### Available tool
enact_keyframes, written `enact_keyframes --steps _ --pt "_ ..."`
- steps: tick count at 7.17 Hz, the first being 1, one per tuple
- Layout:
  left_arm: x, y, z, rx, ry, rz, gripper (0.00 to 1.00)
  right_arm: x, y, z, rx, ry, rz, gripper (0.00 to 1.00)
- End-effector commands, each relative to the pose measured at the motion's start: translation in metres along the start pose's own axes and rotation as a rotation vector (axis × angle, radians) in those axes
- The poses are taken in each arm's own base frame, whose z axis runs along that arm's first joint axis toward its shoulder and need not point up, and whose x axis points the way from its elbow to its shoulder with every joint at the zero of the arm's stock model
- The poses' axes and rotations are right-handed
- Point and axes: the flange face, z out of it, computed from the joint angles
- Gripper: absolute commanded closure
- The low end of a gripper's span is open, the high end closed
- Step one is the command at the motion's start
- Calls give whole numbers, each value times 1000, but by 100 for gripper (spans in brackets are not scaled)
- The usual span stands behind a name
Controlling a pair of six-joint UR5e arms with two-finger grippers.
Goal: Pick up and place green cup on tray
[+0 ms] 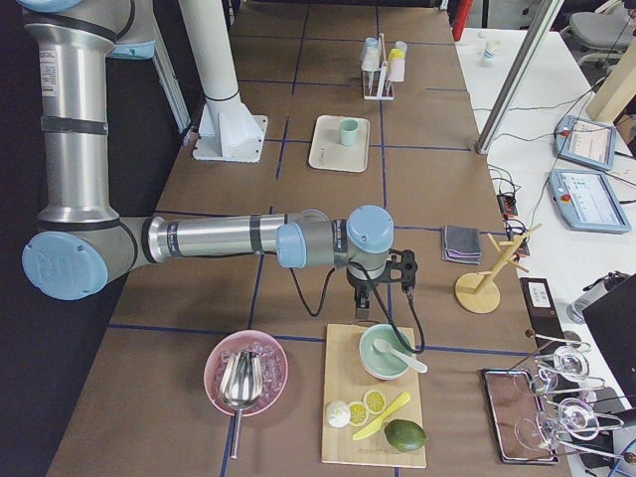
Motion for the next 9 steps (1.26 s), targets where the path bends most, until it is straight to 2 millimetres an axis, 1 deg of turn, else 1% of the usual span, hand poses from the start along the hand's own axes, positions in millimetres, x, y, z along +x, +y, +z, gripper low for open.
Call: enact_keyframes --steps 1,6,7,9 --pt "-2 0 3 1 -1 4 0 26 -1 -5 9 -1 -19 0" --pt "-14 9 15 -20 2 17 0 21 -2 -9 23 0 -9 0" --pt "-14 7 12 2 1 27 0 22 -2 -9 22 0 -6 0" --pt "-35 15 -17 65 5 -18 0 20 -3 -10 25 -2 -8 0"
